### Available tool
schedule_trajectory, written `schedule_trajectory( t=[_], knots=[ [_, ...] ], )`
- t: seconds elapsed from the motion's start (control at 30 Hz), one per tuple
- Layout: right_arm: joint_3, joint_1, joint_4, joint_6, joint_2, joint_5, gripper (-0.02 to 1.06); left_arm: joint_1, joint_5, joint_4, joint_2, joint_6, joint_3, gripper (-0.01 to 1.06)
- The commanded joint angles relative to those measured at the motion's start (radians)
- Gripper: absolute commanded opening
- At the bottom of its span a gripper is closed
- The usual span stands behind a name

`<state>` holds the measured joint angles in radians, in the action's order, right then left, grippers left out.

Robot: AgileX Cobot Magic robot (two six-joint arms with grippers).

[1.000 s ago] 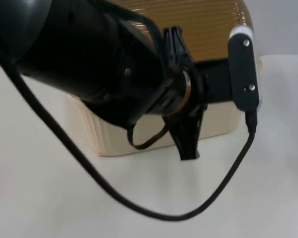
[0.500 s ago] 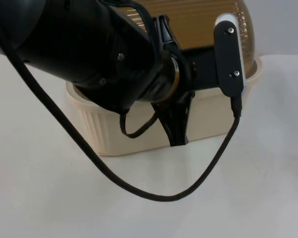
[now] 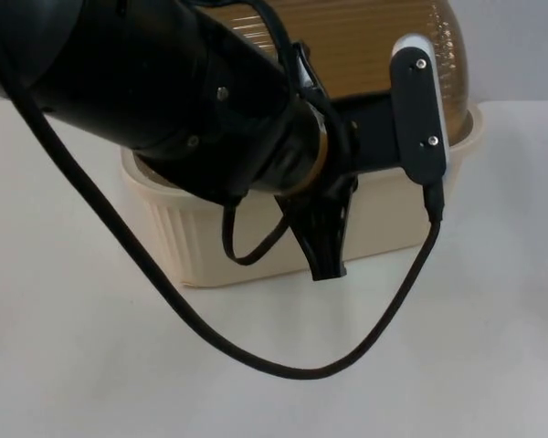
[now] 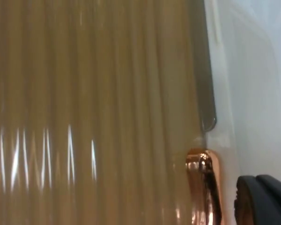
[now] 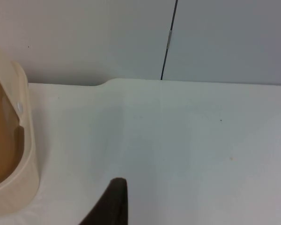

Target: Open the box lid with the left hand, place the block into the box with the right hand, then close the box lid with the left hand.

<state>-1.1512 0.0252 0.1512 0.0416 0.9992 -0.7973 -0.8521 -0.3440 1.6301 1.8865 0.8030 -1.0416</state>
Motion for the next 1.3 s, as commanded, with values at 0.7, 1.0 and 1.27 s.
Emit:
schedule_trajectory(
  t=[0.7,1.0,1.27],
  knots=[
    [-0.004,-0.005,0.004,-0.005,-0.003,0.002,1.05,0.005,-0.161,0.063,0.017,-0.006,-0.001,0.0],
    [-0.004,-0.005,0.004,-0.005,-0.003,0.002,1.05,0.005,-0.172,0.092,0.014,-0.006,-0.018,0.0],
    [-0.004,-0.005,0.004,-0.005,-0.003,0.0,1.05,0.011,-0.103,0.043,0.009,-0.075,-0.072,0.0]
  ],
)
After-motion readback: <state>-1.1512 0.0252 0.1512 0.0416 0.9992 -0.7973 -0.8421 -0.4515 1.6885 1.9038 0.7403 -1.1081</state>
